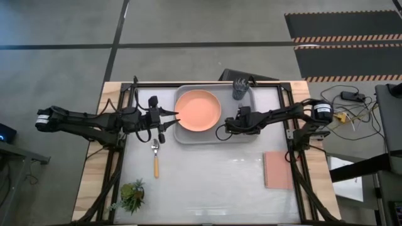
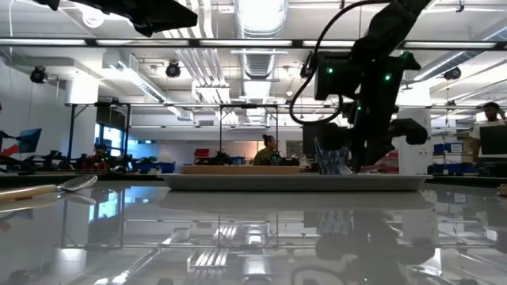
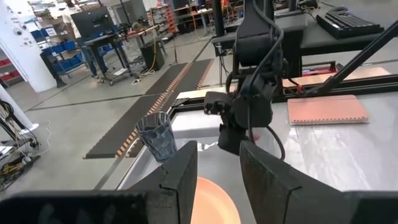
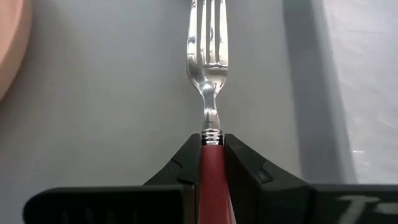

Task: Pick and place plate/cup/fork/spoon on tray
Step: Put the pink fork on the gray serving tray to the right of the orange plate

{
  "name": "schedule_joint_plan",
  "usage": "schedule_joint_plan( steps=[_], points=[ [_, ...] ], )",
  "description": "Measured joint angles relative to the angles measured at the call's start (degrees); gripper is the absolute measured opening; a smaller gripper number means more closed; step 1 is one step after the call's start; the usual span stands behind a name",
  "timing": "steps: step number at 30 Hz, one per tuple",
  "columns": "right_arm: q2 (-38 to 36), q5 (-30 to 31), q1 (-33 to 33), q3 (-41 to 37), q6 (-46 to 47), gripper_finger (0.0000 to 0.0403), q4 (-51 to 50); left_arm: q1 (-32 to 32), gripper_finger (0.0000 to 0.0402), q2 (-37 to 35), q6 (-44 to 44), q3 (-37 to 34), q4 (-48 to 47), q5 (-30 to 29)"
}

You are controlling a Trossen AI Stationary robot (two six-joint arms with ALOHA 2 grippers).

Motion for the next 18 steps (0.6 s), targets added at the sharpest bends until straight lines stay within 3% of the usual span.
schedule_joint_plan(
  steps=[18],
  points=[
    [3.9, 0.4, -1.1, -0.1, -1.6, 0.0042, 1.9, 0.0, 0.0105, 0.0, 0.0, 0.0, -0.1, 0.0]
  ],
)
